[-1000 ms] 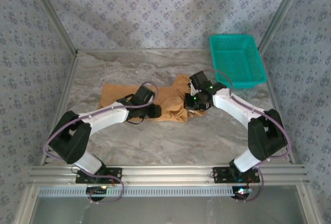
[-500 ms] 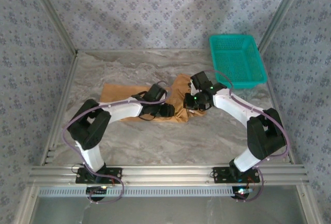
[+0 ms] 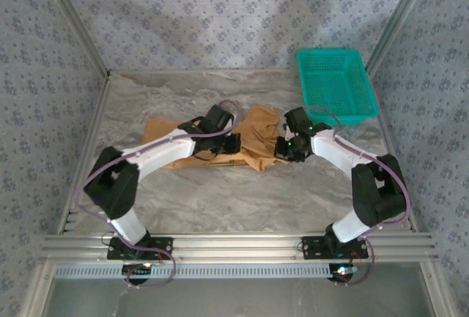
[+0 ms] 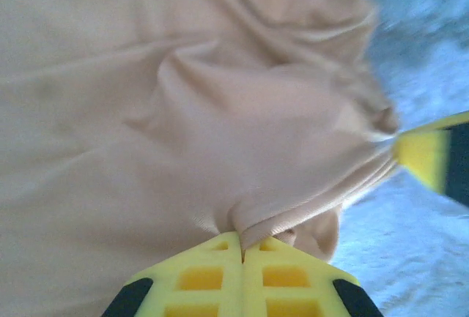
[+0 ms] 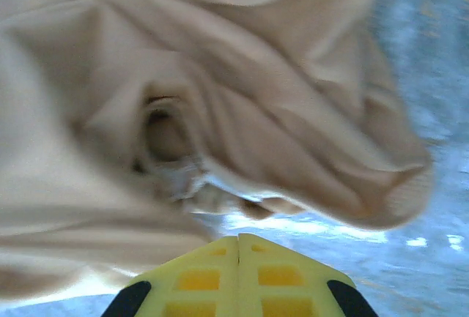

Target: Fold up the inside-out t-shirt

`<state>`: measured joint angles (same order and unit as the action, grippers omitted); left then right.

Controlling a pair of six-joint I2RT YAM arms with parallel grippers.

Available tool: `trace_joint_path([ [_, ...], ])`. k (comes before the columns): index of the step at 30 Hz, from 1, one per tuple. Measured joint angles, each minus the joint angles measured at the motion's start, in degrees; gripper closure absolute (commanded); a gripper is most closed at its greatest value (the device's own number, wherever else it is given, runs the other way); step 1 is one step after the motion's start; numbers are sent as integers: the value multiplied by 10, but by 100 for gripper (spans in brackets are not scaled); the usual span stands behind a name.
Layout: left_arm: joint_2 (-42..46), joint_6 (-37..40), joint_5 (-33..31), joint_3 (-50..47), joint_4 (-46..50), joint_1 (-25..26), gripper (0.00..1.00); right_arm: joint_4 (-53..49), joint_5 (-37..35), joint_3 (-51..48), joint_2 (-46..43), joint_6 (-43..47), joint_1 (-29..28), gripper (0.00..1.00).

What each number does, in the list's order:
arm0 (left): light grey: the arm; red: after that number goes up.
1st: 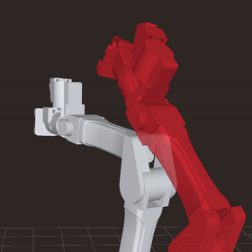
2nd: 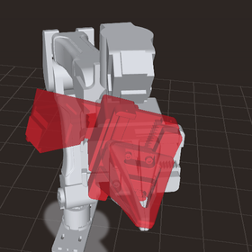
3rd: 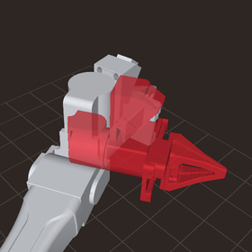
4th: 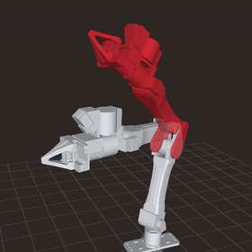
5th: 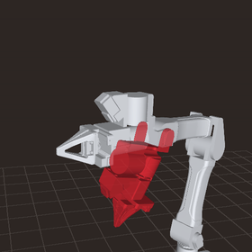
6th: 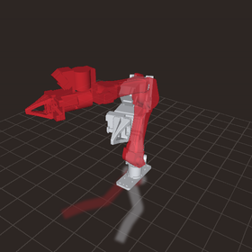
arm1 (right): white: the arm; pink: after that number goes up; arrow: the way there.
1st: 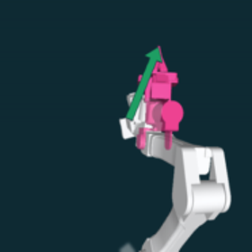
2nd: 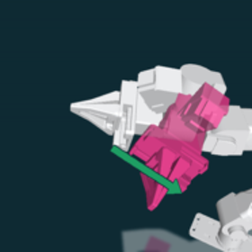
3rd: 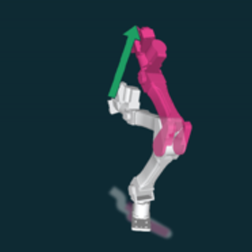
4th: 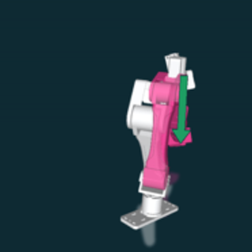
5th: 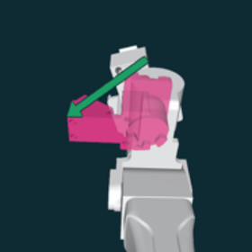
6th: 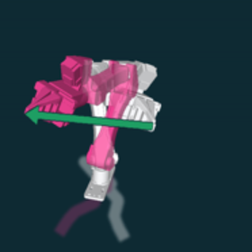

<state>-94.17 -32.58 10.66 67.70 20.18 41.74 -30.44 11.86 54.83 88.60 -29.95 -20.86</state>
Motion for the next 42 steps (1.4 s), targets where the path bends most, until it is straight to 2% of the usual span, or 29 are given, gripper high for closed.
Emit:
trace_joint_path([
  [5,75,-8,4,-54,-21,-15,100,-2,-26,-24,0,0,9,100],
  [10,52,-30,22,-99,-57,-5,100,-6,-38,-11,-1,-6,-48,100],
  [11,43,-31,25,-102,-59,-3,100,-7,-40,-7,-2,-7,-61,95],
  [14,19,-37,33,-103,-69,0,100,-2,-37,-1,-18,-14,-94,61],
  [16,11,-40,35,-103,-71,0,100,8,-33,-1,-33,-19,-115,46],
  [21,10,-40,36,-103,-74,-4,100,47,-31,-1,-38,-20,-175,34],
  [23,10,-40,37,-103,-75,-5,100,54,-33,3,-27,-15,-194,34],
  [25,10,-40,38,-103,-75,-6,100,57,-41,17,-1,-10,-202,37],
  [26,10,-40,39,-103,-76,-7,100,59,-47,23,11,-8,-202,44],
  [28,11,-40,40,-103,-75,-9,100,61,-66,44,45,2,-196,79],
  [29,11,-40,40,-103,-75,-9,100,61,-73,52,56,1,-192,92],
  [30,12,-39,40,-103,-75,-9,99,58,-81,62,68,1,-186,100],
  [34,27,-29,40,-103,-67,-12,96,34,-100,101,74,9,-158,100],
  [39,50,-12,47,-115,-69,-12,97,10,-94,129,48,24,-129,100],
  [42,51,-9,59,-120,-78,-13,92,3,-82,140,40,35,-113,100],
])
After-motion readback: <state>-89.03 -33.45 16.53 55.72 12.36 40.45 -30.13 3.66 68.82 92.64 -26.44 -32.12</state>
